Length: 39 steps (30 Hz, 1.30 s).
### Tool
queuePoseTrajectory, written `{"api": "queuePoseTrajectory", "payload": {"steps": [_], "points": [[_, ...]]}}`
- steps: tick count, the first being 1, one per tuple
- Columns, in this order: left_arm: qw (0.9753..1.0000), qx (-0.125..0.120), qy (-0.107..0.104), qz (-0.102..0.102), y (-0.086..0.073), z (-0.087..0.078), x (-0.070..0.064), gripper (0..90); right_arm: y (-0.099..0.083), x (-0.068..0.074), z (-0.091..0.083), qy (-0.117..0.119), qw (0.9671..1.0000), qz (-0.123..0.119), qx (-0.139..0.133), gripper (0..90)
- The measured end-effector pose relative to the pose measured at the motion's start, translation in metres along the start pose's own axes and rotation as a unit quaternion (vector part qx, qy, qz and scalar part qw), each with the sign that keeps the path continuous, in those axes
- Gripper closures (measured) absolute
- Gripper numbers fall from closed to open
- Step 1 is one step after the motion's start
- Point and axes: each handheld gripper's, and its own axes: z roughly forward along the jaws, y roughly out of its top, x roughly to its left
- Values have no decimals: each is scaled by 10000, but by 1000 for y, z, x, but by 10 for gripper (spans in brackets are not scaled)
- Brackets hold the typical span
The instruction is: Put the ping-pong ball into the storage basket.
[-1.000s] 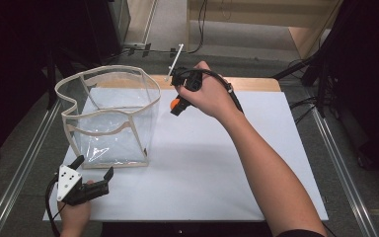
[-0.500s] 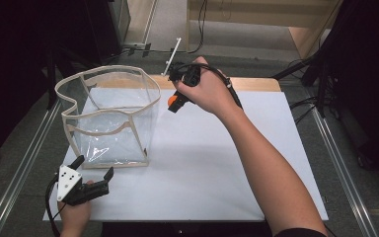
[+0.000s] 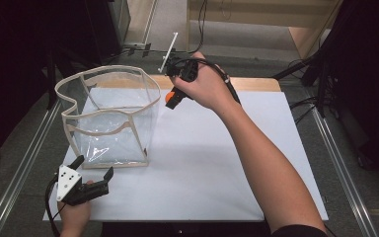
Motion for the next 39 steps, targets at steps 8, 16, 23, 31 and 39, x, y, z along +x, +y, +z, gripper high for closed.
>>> {"api": "queuePoseTrajectory", "payload": {"steps": [8,16,23,31,39], "points": [[10000,7,-4,9,0,0,0,0,6,-1,-4,-9,10000,3,5,483],[10000,4,-2,12,0,0,0,0,14,1,-7,-18,10000,-68,9,483],[10000,10,-7,18,0,0,0,0,18,0,-6,-26,10000,-84,9,483],[10000,11,-12,18,0,0,0,0,24,1,-7,-17,9999,-110,3,483],[10000,7,-14,19,0,0,0,0,29,0,-8,-14,10000,-90,6,483]]}}
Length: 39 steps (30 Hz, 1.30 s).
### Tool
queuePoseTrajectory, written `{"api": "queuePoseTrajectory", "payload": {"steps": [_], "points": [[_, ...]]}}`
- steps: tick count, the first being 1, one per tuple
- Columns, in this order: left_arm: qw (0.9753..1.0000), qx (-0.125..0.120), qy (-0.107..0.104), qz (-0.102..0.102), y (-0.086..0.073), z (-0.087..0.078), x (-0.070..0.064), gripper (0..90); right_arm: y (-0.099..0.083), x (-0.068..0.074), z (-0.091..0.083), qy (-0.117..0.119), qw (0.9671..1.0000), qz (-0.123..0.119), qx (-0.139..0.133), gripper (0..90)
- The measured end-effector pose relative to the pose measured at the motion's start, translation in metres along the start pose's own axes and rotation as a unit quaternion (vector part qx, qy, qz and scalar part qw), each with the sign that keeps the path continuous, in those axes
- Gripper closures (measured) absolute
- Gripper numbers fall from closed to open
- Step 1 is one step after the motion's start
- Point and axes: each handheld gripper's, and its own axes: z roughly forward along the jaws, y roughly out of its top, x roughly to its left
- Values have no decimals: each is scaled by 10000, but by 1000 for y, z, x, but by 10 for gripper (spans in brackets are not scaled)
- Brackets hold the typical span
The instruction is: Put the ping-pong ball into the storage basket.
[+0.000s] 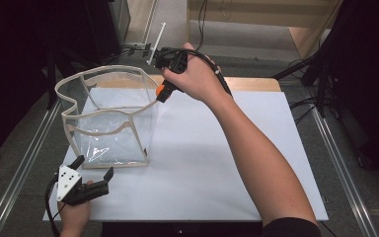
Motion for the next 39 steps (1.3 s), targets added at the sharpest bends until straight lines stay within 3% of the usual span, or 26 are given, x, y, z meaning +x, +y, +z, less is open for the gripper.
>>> {"api": "queuePoseTrajectory", "payload": {"steps": [28,39], "points": [[10000,-13,-16,-11,0,0,0,0,26,-5,12,39,9999,-55,-90,483],[10000,-17,-23,-18,0,0,0,0,32,-5,22,-91,9999,29,-46,466]]}}
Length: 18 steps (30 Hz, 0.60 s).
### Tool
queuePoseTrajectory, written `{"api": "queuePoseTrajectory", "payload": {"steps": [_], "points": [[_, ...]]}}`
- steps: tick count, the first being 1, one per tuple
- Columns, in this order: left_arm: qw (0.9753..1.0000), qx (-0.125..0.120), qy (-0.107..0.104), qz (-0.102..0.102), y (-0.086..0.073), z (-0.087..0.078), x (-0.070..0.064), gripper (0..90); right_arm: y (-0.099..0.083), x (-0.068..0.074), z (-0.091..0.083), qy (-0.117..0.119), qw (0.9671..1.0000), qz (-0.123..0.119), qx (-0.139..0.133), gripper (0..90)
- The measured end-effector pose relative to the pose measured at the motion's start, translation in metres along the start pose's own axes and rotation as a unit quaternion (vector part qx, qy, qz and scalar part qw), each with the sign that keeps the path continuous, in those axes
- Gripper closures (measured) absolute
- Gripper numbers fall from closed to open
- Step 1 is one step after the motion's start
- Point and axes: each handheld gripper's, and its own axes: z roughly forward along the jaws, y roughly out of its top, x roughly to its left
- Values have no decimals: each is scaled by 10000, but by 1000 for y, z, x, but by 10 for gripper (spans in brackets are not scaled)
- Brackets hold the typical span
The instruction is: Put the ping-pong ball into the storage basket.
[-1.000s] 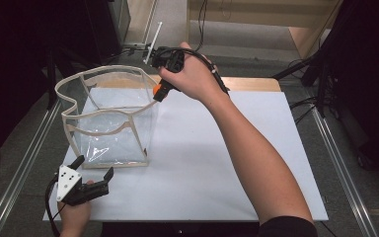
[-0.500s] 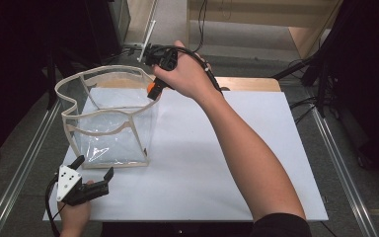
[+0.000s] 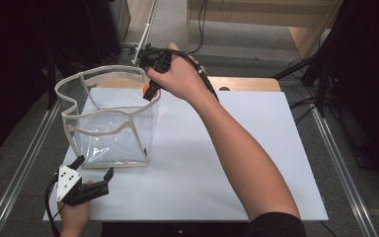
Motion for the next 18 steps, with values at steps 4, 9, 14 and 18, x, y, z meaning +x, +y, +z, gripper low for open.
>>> {"api": "queuePoseTrajectory", "payload": {"steps": [4,9,14,18], "points": [[10000,6,-5,-1,0,0,0,0,-3,-2,1,-3,10000,91,-20,415],[10000,13,-3,1,0,0,0,0,-10,-4,-3,40,9998,198,-74,409],[10000,8,-1,8,0,0,0,0,-20,-3,-7,24,9996,242,-164,391],[10000,12,5,13,0,0,0,0,-29,-1,-9,9,9995,257,-186,385]]}}
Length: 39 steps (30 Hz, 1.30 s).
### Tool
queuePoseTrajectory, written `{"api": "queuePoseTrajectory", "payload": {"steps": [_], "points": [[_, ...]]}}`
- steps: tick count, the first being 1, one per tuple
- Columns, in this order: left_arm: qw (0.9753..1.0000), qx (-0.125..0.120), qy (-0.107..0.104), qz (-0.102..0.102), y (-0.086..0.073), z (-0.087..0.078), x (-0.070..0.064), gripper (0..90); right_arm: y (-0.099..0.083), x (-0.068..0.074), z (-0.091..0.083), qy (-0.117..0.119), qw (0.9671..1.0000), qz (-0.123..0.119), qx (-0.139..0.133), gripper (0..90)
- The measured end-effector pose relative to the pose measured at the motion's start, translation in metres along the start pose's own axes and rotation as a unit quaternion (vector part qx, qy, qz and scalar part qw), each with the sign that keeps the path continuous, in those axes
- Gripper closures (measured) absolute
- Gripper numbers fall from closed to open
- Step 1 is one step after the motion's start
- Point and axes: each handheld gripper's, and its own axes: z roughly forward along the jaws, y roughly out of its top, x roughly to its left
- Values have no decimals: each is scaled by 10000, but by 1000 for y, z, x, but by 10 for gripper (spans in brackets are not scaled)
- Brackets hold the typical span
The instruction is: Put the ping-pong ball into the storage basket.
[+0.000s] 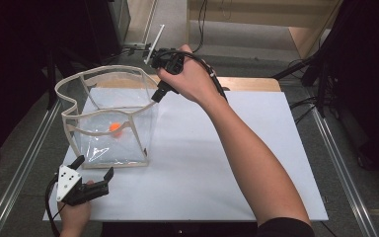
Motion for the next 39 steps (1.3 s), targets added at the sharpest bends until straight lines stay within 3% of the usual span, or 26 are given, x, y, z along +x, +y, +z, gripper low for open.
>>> {"api": "queuePoseTrajectory", "payload": {"steps": [19,37,39], "points": [[10000,-14,-5,-17,0,0,0,0,-35,8,1,-85,9999,75,-40,307],[10000,-4,3,-18,0,1,0,0,-75,11,10,-325,9992,200,-76,90],[10000,-4,1,-18,0,0,0,0,-80,12,11,-335,9989,299,-117,57]]}}
